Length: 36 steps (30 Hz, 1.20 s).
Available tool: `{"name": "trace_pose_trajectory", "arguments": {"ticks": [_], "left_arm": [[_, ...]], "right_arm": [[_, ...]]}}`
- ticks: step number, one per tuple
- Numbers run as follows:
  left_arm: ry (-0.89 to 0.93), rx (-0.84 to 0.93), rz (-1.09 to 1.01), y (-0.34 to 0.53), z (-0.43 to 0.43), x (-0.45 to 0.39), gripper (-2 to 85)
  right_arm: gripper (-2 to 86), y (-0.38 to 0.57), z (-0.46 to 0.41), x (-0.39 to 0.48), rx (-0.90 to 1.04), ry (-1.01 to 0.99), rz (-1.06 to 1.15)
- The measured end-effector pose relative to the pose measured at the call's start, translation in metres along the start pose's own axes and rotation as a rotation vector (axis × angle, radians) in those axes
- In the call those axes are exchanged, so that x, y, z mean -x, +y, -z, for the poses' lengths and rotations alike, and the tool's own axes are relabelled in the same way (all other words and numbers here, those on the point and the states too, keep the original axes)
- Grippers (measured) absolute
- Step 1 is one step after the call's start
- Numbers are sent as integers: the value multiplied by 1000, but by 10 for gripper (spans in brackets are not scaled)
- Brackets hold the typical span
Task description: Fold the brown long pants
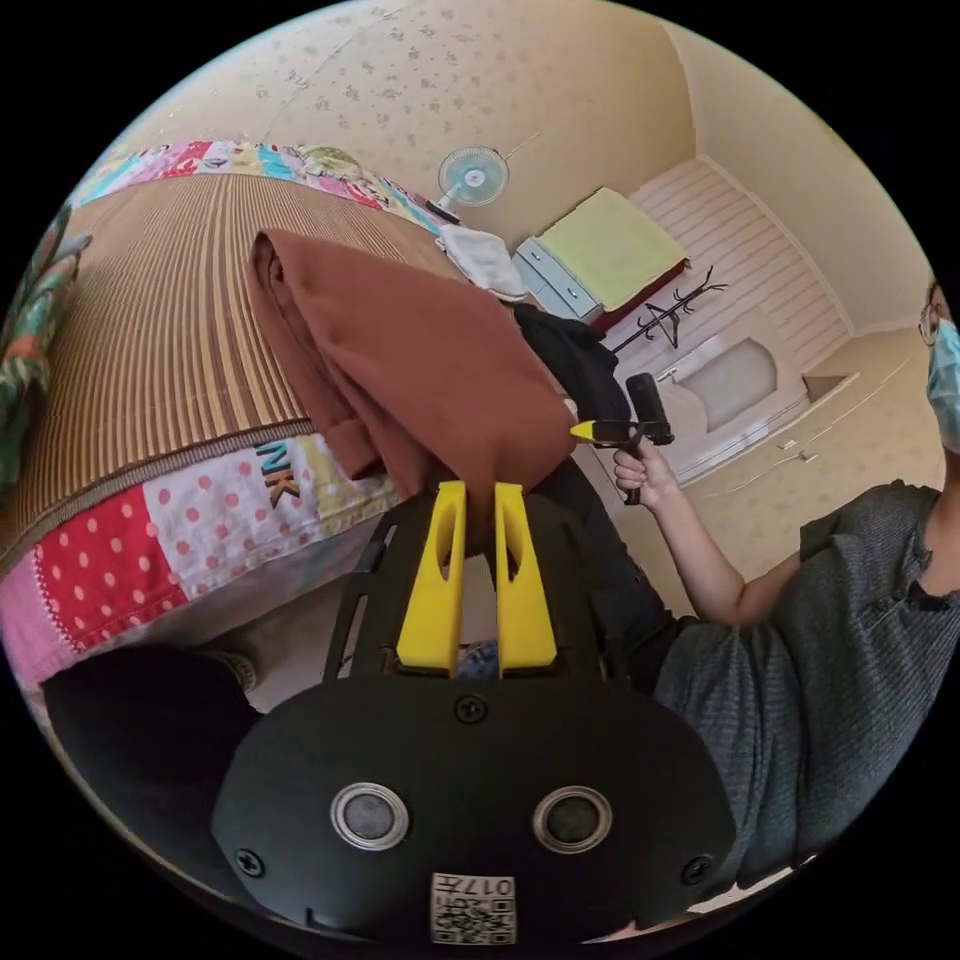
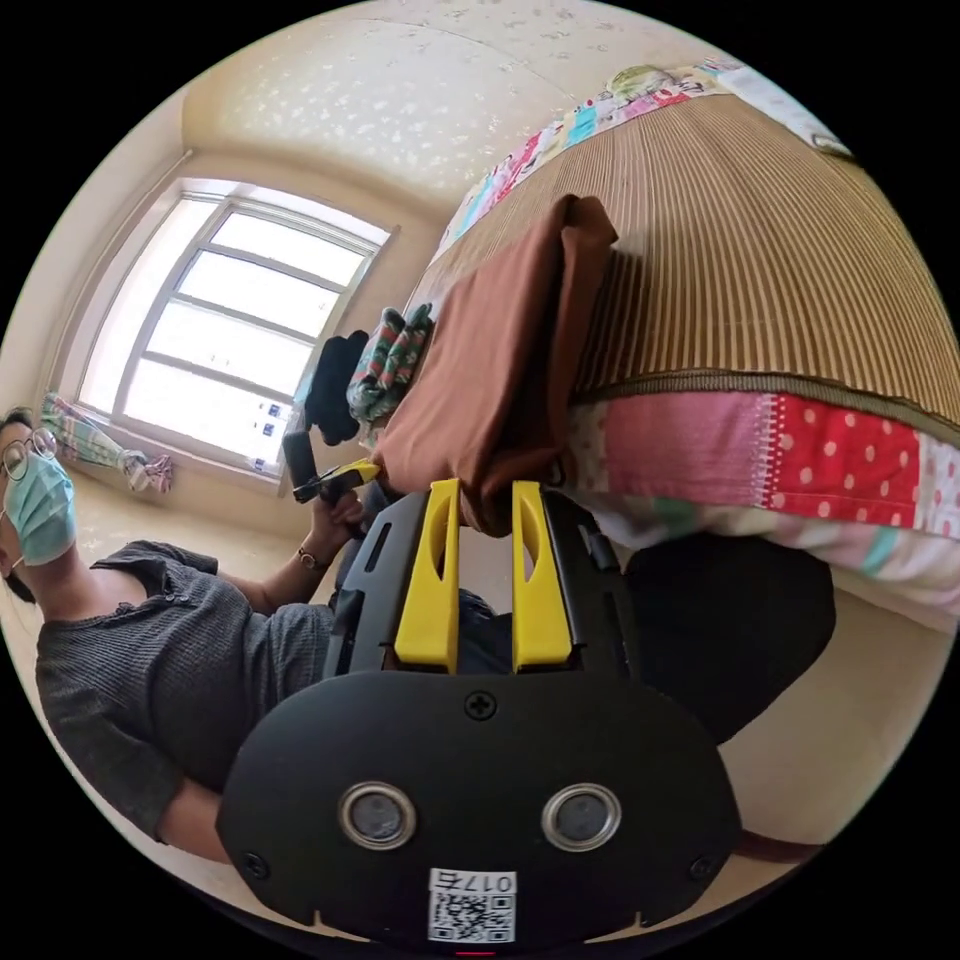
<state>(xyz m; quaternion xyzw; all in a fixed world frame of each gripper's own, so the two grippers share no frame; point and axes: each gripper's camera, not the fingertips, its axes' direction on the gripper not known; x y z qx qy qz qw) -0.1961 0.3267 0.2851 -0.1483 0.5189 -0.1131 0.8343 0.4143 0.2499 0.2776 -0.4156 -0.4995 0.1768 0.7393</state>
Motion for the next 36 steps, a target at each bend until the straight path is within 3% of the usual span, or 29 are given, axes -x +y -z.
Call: {"name": "trace_pose_trajectory", "arguments": {"ticks": [5,10,14,17,21,23,29,33,36], "left_arm": [[-4,-220,60,-30,32,20,100],[9,-200,146,-79,0,45,134],[-194,-155,295,-96,-27,58,212],[-227,-159,316,-97,-34,54,241],[-203,-98,332,-101,-43,43,225],[-178,-7,372,-101,-54,37,186],[-105,27,413,-102,-60,33,146],[107,-26,473,-105,-47,55,87],[30,-53,391,-116,-21,35,71]], "right_arm": [[123,-47,29,-8,-195,89,-45],[174,-108,-8,-30,-230,16,-77],[230,-134,-44,-35,-208,82,-93],[235,-135,-62,-31,-168,165,-76],[201,-126,-72,-34,-119,195,-32],[178,-117,-73,-46,-103,114,-56],[121,-104,-89,-76,-43,-127,-69],[92,-109,-102,-76,-37,-269,-25],[81,-118,-106,-50,-34,-271,41]]}}
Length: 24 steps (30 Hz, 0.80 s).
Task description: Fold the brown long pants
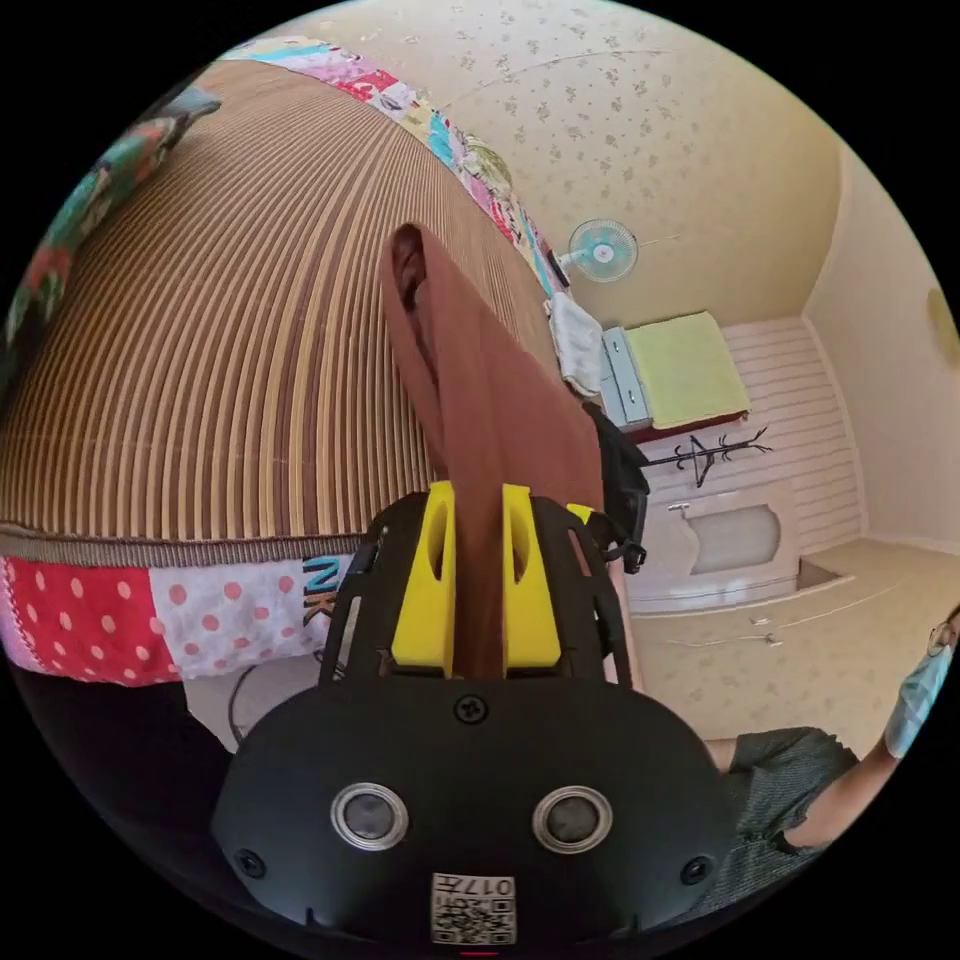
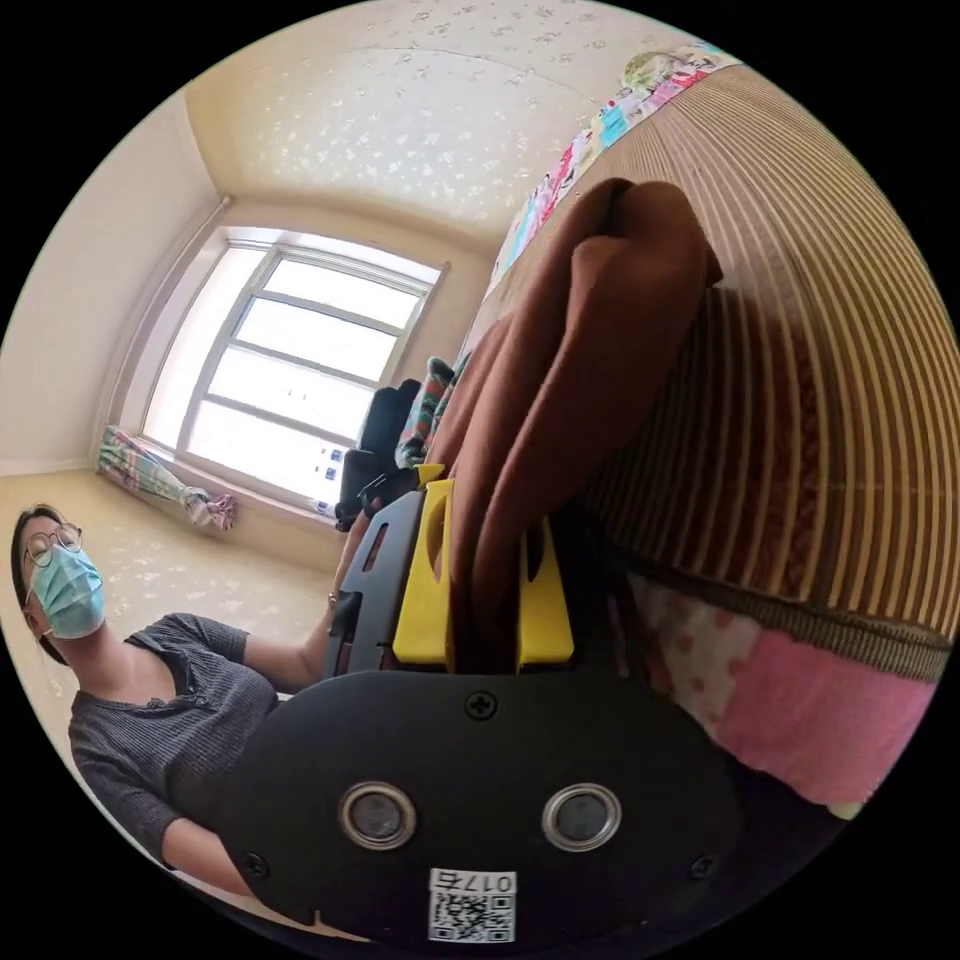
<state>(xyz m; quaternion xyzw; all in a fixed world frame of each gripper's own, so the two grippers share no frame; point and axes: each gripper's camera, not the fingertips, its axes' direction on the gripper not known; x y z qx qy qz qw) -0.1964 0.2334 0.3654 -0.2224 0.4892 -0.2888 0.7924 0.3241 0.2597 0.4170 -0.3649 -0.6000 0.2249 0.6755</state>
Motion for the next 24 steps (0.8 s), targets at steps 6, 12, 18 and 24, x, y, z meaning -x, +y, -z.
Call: {"name": "trace_pose_trajectory", "arguments": {"ticks": [6,12,18,24], "left_arm": [[-244,-132,-120,-5,99,-58,67],[-383,-390,-175,-7,266,-69,66],[-769,-520,153,-6,367,15,114],[-590,-566,173,75,344,61,133]], "right_arm": [[74,-52,-65,82,43,-30,190],[74,-111,-182,183,10,-172,389],[75,-134,-359,196,122,38,122],[45,-72,-402,190,116,335,191]]}}
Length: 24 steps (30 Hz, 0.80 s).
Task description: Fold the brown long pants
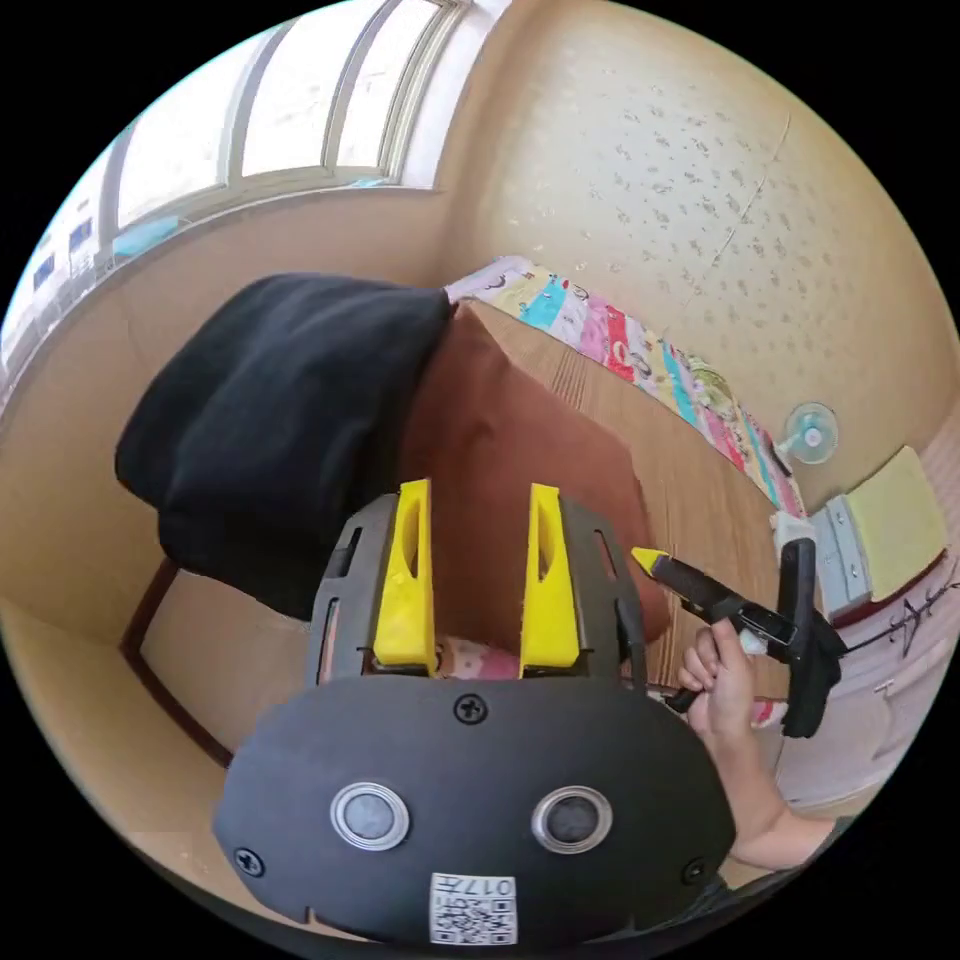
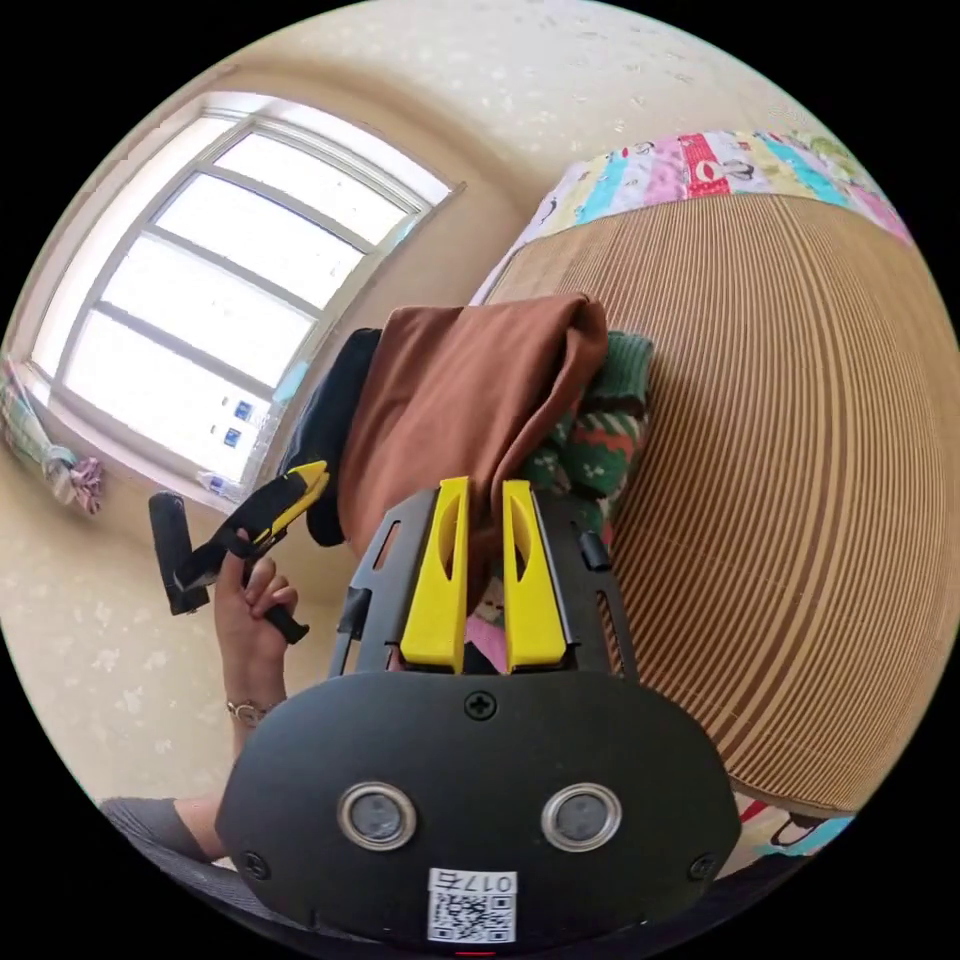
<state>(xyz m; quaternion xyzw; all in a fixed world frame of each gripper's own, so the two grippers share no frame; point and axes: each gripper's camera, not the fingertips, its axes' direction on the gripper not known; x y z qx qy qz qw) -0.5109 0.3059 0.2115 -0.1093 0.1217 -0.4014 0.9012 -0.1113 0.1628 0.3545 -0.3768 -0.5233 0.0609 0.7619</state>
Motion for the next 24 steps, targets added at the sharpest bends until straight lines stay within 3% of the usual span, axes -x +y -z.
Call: {"name": "trace_pose_trajectory", "arguments": {"ticks": [4,9,14,16,18,21,24], "left_arm": [[162,-97,-4,52,23,-11,107],[221,81,-94,96,-14,-49,104],[303,190,-57,158,-48,-64,95],[309,224,-53,173,-53,-67,91],[302,241,-64,184,-53,-71,90],[285,253,-85,197,-48,-76,88],[286,247,-85,204,-40,-79,87]], "right_arm": [[17,30,38,8,41,95,136],[6,68,75,-29,67,529,113],[4,109,79,-59,176,1102,134],[4,129,85,-64,146,1211,138],[4,145,97,-67,136,1213,125],[3,167,141,-71,55,988,31],[4,203,223,-82,-201,518,-29]]}}
